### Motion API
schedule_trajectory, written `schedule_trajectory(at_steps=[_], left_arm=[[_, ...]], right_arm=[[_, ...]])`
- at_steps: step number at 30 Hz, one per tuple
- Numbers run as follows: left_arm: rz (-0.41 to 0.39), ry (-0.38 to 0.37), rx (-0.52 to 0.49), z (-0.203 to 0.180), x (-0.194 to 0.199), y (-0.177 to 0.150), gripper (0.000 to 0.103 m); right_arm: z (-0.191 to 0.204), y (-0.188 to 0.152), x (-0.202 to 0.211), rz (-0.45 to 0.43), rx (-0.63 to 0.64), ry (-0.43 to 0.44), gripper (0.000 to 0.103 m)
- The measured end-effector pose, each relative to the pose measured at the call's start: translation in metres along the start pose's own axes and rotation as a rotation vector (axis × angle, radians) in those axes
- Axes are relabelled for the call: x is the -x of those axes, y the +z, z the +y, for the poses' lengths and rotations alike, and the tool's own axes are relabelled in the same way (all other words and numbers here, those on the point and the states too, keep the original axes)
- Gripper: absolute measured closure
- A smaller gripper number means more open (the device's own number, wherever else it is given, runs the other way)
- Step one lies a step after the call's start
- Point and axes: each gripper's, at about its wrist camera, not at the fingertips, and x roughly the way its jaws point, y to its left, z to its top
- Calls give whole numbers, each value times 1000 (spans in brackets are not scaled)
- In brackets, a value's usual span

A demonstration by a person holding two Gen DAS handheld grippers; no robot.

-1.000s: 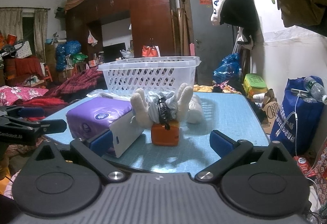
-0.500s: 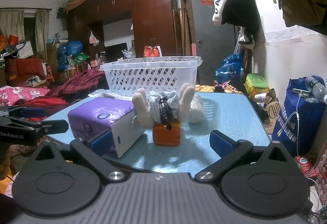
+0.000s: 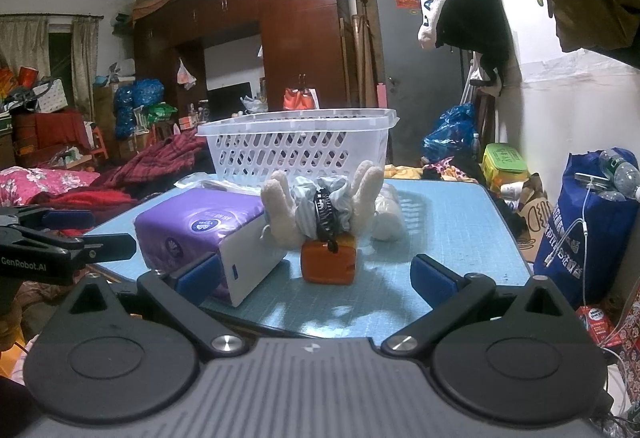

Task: Organize objects

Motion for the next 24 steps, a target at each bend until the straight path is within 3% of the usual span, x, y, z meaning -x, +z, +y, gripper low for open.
schedule_trajectory(at_steps=[14,17,22,24], left_arm=[[-11,-55,27,6,1,-1,0],[-61,-89,41,9,5,0,0],[-207,-10,-27,13,10,3,0],[-215,-10,-42,19,4,4,0]], right_arm=[[0,0,0,5,9,19,0],[0,-2,-1,-4,13,29,0],[-7,-2,2,-130,-20,184,0],[-5,-2,-6,-134,6,172,0]])
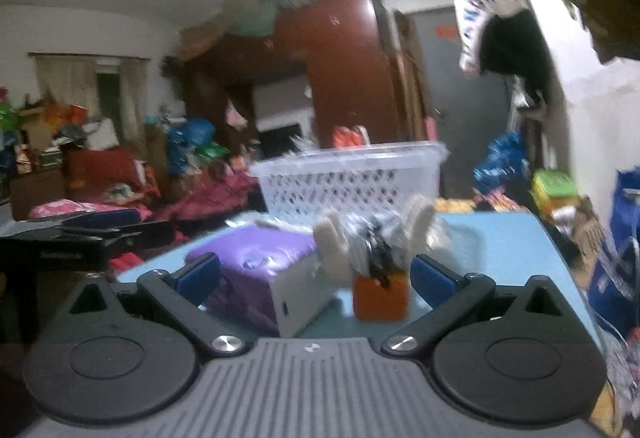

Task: Organize objects
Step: 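Grasp the purple tissue pack with both grippers and lift it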

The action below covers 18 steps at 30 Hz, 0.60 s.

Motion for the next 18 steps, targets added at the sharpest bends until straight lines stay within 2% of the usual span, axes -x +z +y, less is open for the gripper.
schedule_trajectory(at_steps=[2,4,7,9,11,15,18], left_arm=[[34,-3,-8,7,-9,-1,0],[56,-23,7,18,-18,-6,0],[93,-142,38,32,-27,-14,0],[107,-198,23,33,-31,-20,1],[107,-217,-13,31,-34,-24,4],[130,-275,-18,30,-44,-32,19],[147,-308,-11,34,-51,-38,22]], right_arm=[[1,-1,-11,30,6,-11,0],[2,-4,-20,57,-1,32,0],[8,-9,-32,93,13,72,1],[15,-13,-36,110,69,88,9],[21,-17,-45,131,95,112,15],[24,-19,-55,153,115,161,35],[18,-19,-55,144,110,175,37]])
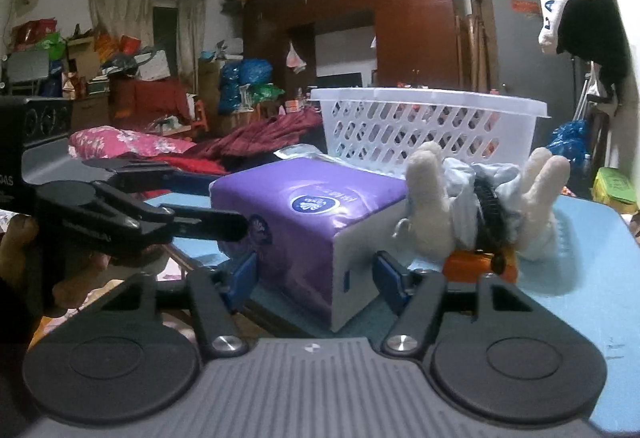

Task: Organize objects
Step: 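Grasp the purple tissue pack with both grippers and lift it, then lower the purple tissue pack into the white basket and open both grippers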

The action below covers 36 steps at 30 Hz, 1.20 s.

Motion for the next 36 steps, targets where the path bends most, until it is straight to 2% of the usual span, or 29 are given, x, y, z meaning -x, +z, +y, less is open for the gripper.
schedule_trajectory(at_steps=[1,3,4,8,14,18,20,22,26,28,31,36], left_arm=[[0,-16,9,2,-1,-2,23],[9,-49,19,2,-4,-5,33],[13,-54,17,0,-5,-5,33],[3,-26,-5,-7,-2,-5,39],[-53,-5,-37,-14,18,0,41],[-107,-2,-39,-15,33,14,42],[-135,15,-51,-16,35,36,42],[-182,35,-85,-16,32,70,42],[-249,29,-83,-1,9,140,42],[-236,27,-85,7,-13,166,42],[-180,17,-59,23,-48,189,42],[-40,26,24,51,-118,198,42]], right_arm=[[-2,0,1,-7,-4,9,37],[-6,-2,5,-14,-11,33,37],[-8,-2,5,-14,-13,44,37],[-9,-2,4,-16,-4,19,48],[-5,0,13,-54,-16,46,50],[0,20,20,-91,19,44,51],[3,42,16,-101,63,29,51],[-5,75,17,-129,100,14,52],[-28,146,9,-174,151,-35,53],[-37,170,-2,-172,165,-72,54],[-55,190,-29,-131,172,-113,54],[-96,197,-87,-9,76,-127,55]])
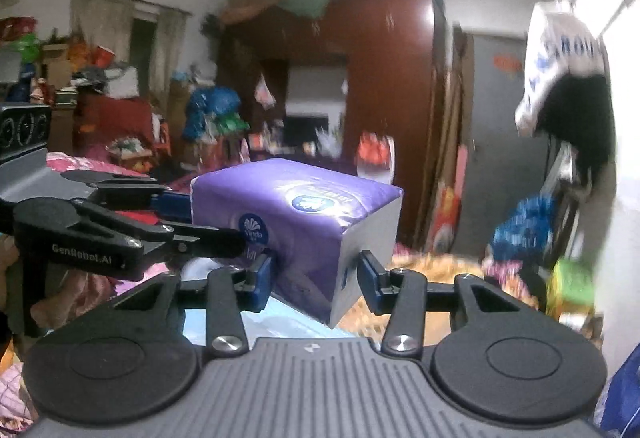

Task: Organize objects
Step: 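Lower the purple tissue pack into the white basket and open both grippers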

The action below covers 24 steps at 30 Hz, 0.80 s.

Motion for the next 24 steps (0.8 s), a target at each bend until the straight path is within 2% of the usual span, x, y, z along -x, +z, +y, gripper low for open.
schedule_trajectory(at_steps=[4,9,11,14,16,17,18,19,20,21,23,24], left_arm=[[160,9,92,16,-51,-7,42],[302,54,177,31,-91,-13,41],[332,58,225,38,-96,-18,42],[367,85,236,45,-97,-24,42],[334,99,248,45,-90,-26,40],[305,102,257,45,-83,-26,32],[271,111,254,45,-73,-25,22],[241,133,234,41,-62,-23,19],[212,151,206,35,-55,-22,14],[173,158,167,29,-38,-22,8],[112,144,119,20,-2,-28,1],[101,134,102,17,13,-33,1]], right_arm=[[-25,-9,-34,118,-52,-22,56],[-35,-20,-62,228,-80,-60,58],[-35,-25,-63,253,-89,-68,59],[-38,-34,-65,282,-103,-66,60],[-36,-37,-65,291,-101,-78,60],[-34,-37,-61,282,-93,-97,56],[-31,-36,-54,256,-78,-121,44],[-28,-35,-46,231,-72,-140,34],[-25,-35,-35,198,-66,-154,15],[-22,-33,-20,152,-57,-166,3],[-17,-35,7,95,-48,-164,0],[-15,-39,22,74,-60,-157,0]])
